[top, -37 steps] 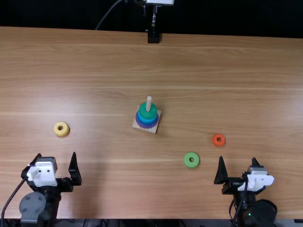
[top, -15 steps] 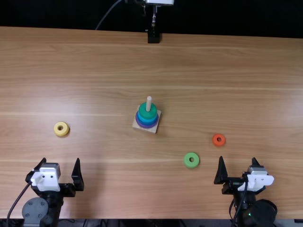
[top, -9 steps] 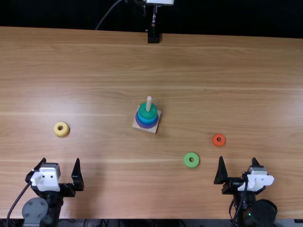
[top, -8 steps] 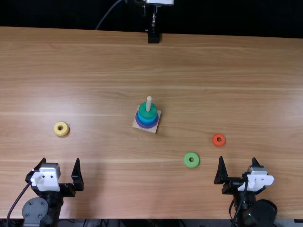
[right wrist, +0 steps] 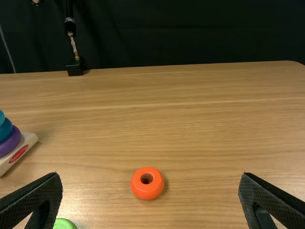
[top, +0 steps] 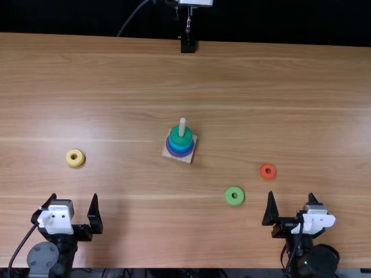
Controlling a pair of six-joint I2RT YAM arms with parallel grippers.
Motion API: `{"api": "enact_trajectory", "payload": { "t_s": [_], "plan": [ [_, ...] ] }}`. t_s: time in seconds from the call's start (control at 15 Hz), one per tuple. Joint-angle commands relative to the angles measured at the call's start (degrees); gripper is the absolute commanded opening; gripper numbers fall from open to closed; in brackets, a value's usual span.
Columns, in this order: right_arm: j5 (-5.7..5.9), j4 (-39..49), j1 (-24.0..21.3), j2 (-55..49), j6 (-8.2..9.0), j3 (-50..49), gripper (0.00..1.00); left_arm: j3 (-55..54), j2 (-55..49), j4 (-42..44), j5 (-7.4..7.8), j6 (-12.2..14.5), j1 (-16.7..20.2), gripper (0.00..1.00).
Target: Build the Hanoi tower: stack the rings onto the peg from bottom to top in this color order: purple, dark blue, light blue, dark green, light green, yellow, orange.
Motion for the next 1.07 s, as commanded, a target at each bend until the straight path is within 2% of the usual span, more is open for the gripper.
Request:
{"api": "enact_trajectory", "payload": {
  "t_s": [0.0, 0.33, 0.47, 0.6, 0.67, 0.87, 1.0],
  "plan": [
    [-0.17, -4.2, -0.4, -0.7, 0.0, -3.1, 1.0, -6.0, -0.7, -4.8, 0.21, 0.7, 0.0, 1.0],
    [-0.27, -4.7, -0.5, -0.7, 0.1, -3.2, 1.0, -6.0, -0.7, -4.8, 0.21, 0.7, -0.1, 1.0],
    [-0.06, -0.1, -0.4, -0.7, 0.21, -2.9, 1.0, -6.0, -0.7, -4.8, 0.21, 0.7, 0.0, 1.0],
    [-0.17, 8.9, -0.4, -0.7, 0.53, 4.1, 1.0, -6.0, -0.7, -4.8, 0.21, 0.7, 0.0, 1.0],
    [-0.17, 10.0, -0.4, -0.7, 0.42, 7.8, 1.0, -6.0, -0.7, -4.8, 0.21, 0.7, 0.0, 1.0],
    [-0.17, 10.0, 0.2, 10.7, 0.74, 18.9, 1.0, -6.0, -0.7, -4.8, 0.21, 0.7, 0.0, 1.0],
    [-0.27, 9.4, 0.7, 13.4, 0.63, 25.2, 1.0, -6.0, -0.7, -4.8, 0.21, 0.7, 0.0, 1.0]
  ]
}}
